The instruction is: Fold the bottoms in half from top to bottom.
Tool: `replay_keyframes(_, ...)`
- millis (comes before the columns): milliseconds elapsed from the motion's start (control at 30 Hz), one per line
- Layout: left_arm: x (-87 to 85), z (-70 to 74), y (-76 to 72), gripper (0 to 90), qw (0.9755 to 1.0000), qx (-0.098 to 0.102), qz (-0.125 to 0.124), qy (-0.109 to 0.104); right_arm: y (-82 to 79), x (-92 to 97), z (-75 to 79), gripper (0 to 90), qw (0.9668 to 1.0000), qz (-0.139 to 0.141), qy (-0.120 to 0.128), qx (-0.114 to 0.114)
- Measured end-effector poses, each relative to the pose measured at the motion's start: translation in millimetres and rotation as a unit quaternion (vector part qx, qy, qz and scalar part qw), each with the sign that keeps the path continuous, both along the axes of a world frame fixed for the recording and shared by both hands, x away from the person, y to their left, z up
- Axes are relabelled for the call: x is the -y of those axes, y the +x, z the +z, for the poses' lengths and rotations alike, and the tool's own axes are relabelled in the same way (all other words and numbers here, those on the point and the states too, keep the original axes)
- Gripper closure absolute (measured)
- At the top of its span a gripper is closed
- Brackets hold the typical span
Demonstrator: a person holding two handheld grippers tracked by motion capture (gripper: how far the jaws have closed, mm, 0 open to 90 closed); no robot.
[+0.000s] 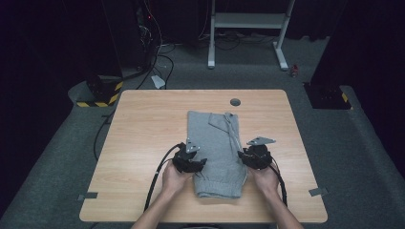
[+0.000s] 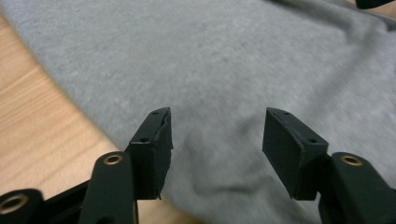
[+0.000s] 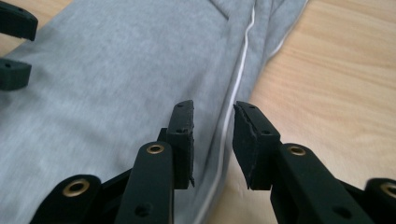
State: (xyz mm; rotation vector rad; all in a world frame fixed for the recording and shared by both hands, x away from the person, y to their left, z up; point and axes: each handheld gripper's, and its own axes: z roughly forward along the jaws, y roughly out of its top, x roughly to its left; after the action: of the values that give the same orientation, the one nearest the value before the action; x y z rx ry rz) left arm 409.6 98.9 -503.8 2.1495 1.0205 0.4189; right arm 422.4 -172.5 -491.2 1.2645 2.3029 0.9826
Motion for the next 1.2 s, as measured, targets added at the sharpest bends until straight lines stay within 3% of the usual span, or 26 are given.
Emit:
replay_keyframes(133,1.0,-9.8,9.1,41.3,0.9996,-0.02,0.001,0.019,13.0,-6.0,-9.7,80.9,0.9995,-0.006,-0.027,-0.012)
replay_keyframes(267,-1.9,-12.2,4.0,40.4,0.9997,0.0,0.001,0.025,12.8,4.8,-13.8,85.5,0.9992,-0.019,-0.031,-0.014)
replay_keyframes(367,-3.8,-13.6,3.1,40.3,0.9999,-0.001,0.003,0.015,10.4,13.9,-13.7,84.0,0.9992,-0.025,-0.026,-0.016)
replay_keyframes(400,-3.6,-13.6,3.1,40.3,0.9999,0.0,0.003,0.016,9.9,15.4,-14.0,82.3,0.9988,-0.03,-0.034,-0.015)
replay_keyframes(500,-3.5,-13.5,3.6,40.3,0.9999,-0.001,0.002,0.016,8.5,17.0,-10.0,69.7,0.9993,-0.032,-0.018,-0.009)
replay_keyframes(600,-3.7,-13.5,3.6,40.3,0.9999,-0.002,0.001,0.016,6.3,6.6,-3.6,65.2,0.9995,-0.022,-0.017,0.014)
replay_keyframes(733,-5.0,-13.7,1.2,40.6,0.9998,0.002,0.001,0.018,13.0,-8.6,-15.2,65.3,0.999,-0.006,-0.045,-0.006)
replay_keyframes(767,-5.5,-14.0,-0.2,40.8,0.9999,0.001,0.0,0.015,12.4,-8.8,-17.1,65.4,0.9991,-0.003,-0.041,-0.003)
replay_keyframes(900,-10.5,-14.2,-11.1,41.2,0.9999,0.0,-0.009,0.013,0.4,-10.5,-17.6,65.5,0.9988,0.01,-0.047,-0.001)
replay_keyframes(1000,-14.3,-13.9,-27.2,41.6,0.9998,0.0,-0.011,0.016,-14.1,-12.6,-17.7,65.4,0.9984,0.028,-0.05,0.0)
replay_keyframes(1200,-12.8,-9.9,-55.6,42.0,0.9995,-0.019,-0.011,0.024,-35.9,-16.8,-16.8,65.2,0.9965,0.06,-0.059,0.002)
